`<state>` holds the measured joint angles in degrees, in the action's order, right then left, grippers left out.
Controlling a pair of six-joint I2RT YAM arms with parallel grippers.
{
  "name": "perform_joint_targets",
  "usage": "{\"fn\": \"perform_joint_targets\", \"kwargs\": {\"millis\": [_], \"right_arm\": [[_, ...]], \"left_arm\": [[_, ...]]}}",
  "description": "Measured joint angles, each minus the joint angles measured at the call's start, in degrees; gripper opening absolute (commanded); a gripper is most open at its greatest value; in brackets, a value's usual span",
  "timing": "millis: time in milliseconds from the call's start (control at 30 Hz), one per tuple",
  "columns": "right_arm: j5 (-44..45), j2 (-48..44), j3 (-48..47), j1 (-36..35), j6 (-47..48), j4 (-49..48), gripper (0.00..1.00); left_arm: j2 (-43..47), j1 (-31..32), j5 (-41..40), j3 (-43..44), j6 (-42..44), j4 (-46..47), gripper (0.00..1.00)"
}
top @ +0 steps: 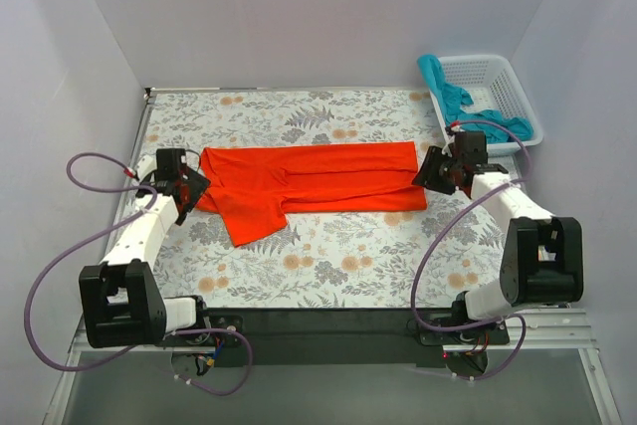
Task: Fold and stack the t-shirts
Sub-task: Fold the tshirt
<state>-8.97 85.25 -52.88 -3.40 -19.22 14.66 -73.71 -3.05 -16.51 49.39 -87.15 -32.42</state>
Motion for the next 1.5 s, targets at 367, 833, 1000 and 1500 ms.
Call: {"fn": "perform_joint_targets", "kwargs": {"millis": [367, 833, 1000, 1500], "right_arm": [[-12.24, -1.95, 12.70, 3.17, -3.98, -10.16, 0.33], [-16.79, 1.53, 15.30, 4.90, -6.12, -18.97, 0.28], [-16.72, 3.30, 16.00, 5.46, -6.12, -20.26, 0.27], [-18.47, 0.90, 22.32, 10.64, -8.39, -23.32, 0.25]], "left_arm": [[1.90, -3.63, 5.73, -11.30, -2.75, 4.72, 0.75], [-1.73, -3.67, 6.95, -11.30, -2.62, 10.99, 0.60], [-4.15, -3.76, 6.93, -11.30, -2.67, 13.27, 0.48], [-3.08, -3.76, 2.75, -14.12, -5.09, 8.44, 0.00]]}}
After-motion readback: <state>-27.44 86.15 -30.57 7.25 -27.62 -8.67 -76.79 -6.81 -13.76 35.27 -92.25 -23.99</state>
